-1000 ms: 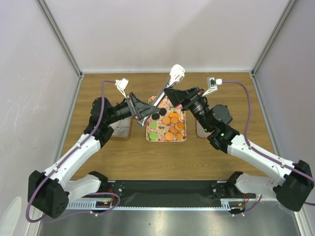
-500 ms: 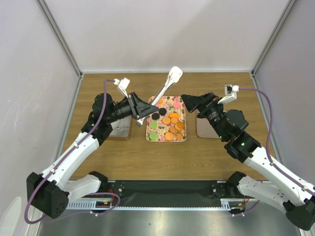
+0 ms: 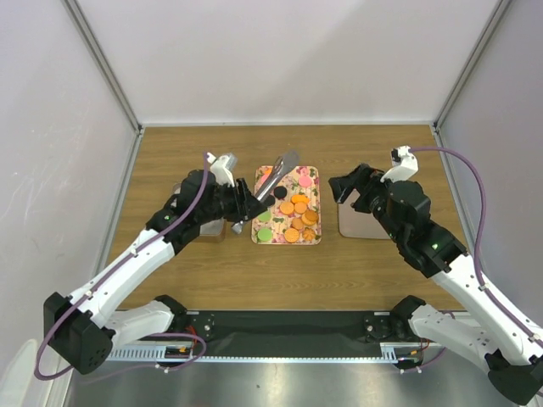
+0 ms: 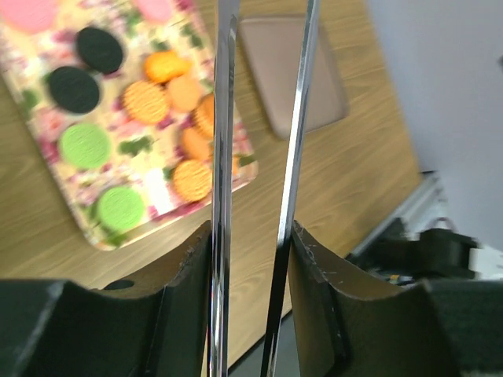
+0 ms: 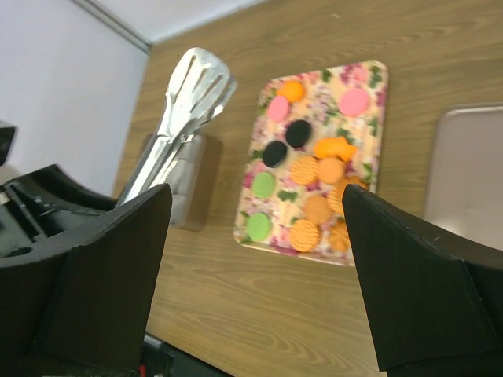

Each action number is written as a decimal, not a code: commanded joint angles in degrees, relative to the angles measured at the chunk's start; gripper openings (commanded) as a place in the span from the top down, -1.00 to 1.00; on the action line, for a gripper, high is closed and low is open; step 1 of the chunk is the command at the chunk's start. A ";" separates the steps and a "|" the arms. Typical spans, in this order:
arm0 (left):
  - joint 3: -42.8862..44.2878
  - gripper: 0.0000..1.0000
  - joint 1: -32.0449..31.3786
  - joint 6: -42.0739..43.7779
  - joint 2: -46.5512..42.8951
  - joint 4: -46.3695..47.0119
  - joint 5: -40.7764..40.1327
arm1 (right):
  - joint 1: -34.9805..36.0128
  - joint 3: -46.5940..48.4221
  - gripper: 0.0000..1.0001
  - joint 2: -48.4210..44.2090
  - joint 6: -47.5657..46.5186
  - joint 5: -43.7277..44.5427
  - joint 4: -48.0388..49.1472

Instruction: Pack the cookies

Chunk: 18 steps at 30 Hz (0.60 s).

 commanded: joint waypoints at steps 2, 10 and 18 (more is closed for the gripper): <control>2.65 0.12 -3.05 4.99 0.95 -6.14 -9.80 | -2.51 1.97 -0.90 -0.22 -3.40 -2.82 -6.24; 4.06 0.14 -5.87 7.02 4.20 -13.27 -21.50 | -4.18 0.30 -0.90 -0.04 -5.25 -6.33 -8.27; 3.97 0.15 -7.98 8.25 7.97 -16.18 -26.60 | -4.97 -1.19 -0.90 0.92 -6.13 -8.27 -8.36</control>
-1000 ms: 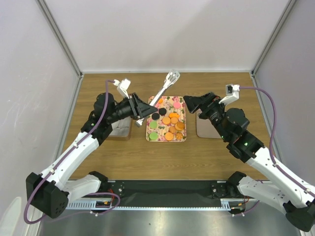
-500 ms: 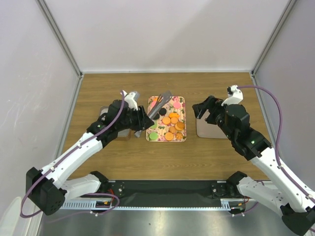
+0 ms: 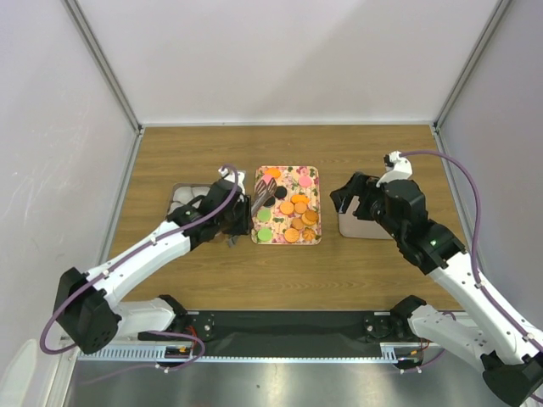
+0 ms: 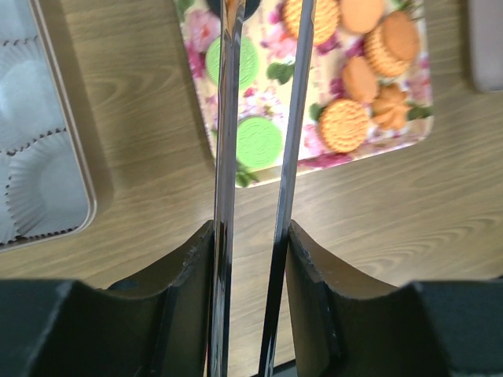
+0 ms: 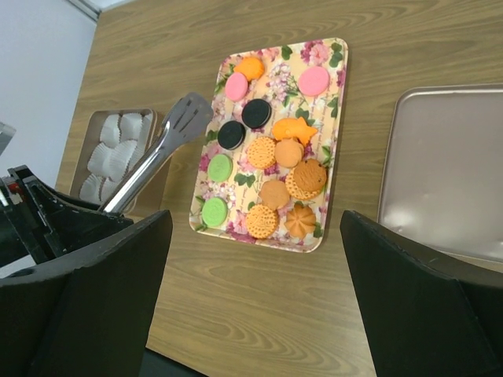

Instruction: Pack the cookies

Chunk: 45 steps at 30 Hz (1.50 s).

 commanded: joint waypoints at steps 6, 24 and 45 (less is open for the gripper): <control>4.22 0.14 -2.85 2.48 4.96 -2.15 -6.98 | -0.78 -0.82 -0.90 0.90 -2.48 -1.89 0.34; 5.72 0.10 -4.26 2.30 11.46 -1.89 -10.77 | -2.01 -2.49 -0.90 -0.15 -3.27 -2.86 0.25; 7.03 -0.01 -5.49 3.89 15.16 -2.33 -11.47 | -2.45 -3.29 -0.90 0.46 -2.92 -3.83 1.48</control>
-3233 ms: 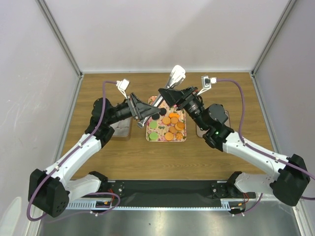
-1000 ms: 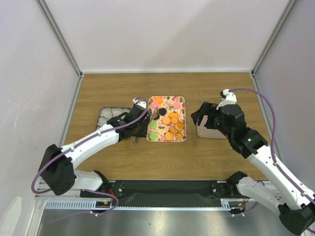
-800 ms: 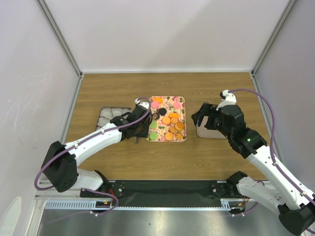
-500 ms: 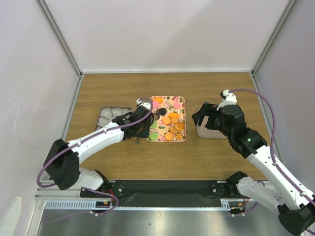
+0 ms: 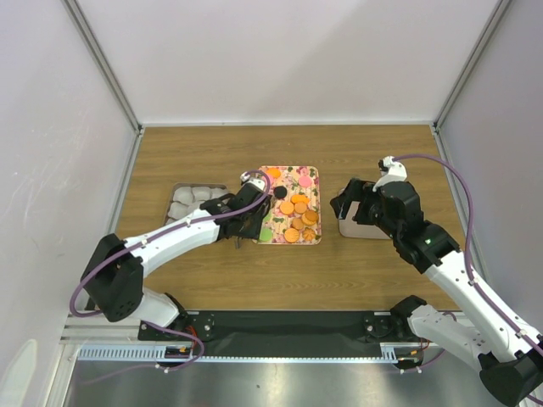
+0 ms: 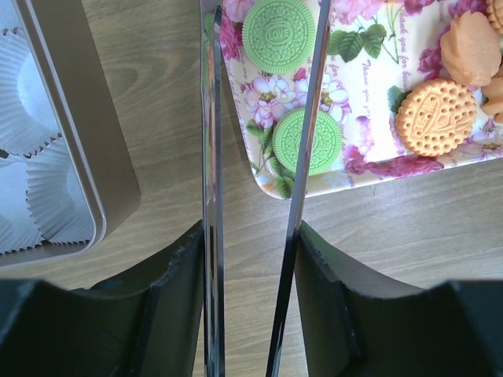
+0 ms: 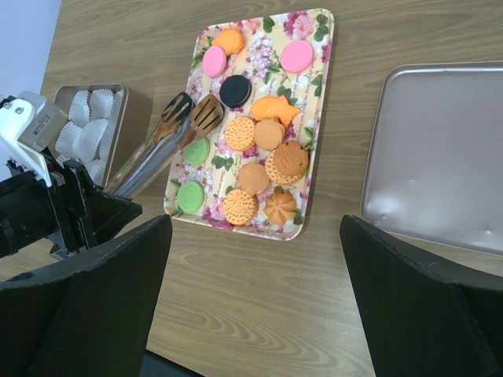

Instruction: Pack the cookies

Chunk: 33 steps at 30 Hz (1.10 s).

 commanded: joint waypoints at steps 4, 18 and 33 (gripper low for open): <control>3.15 -0.01 -0.74 1.40 1.39 0.12 -1.48 | -0.20 -0.12 -0.91 -0.52 -0.48 -0.41 1.61; 4.20 0.13 -2.24 1.40 2.45 -2.43 -3.68 | -0.46 -0.73 -0.90 -0.96 -0.21 -0.68 2.14; 10.44 0.18 -2.86 2.36 -0.10 -5.33 -5.44 | -0.64 -0.38 -0.90 -1.57 -0.30 -0.33 1.79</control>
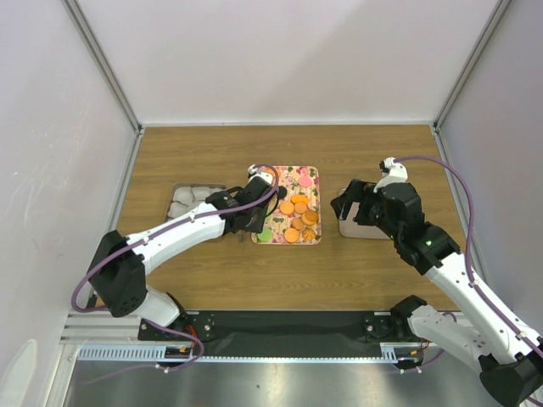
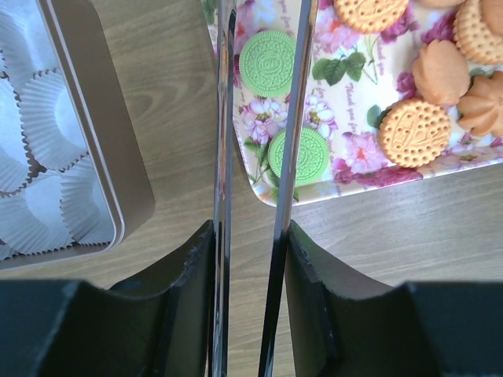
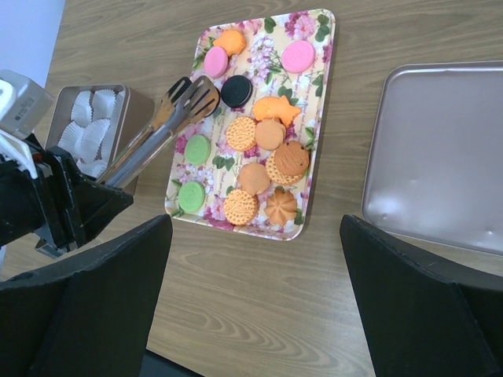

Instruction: Pack the cookies

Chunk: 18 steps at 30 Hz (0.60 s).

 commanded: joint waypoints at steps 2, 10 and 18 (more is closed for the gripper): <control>3.73 0.20 -0.43 1.34 -2.94 -0.74 -1.57 | -0.20 0.52 -0.89 -0.87 -0.32 0.13 1.09; 6.81 0.21 -0.43 0.98 -8.12 -4.34 -3.24 | -0.29 1.74 -0.89 0.35 -0.85 -0.31 1.44; 6.29 0.20 4.04 0.02 -13.31 -9.09 -6.76 | -0.29 3.94 -0.89 5.00 -1.29 -2.50 3.55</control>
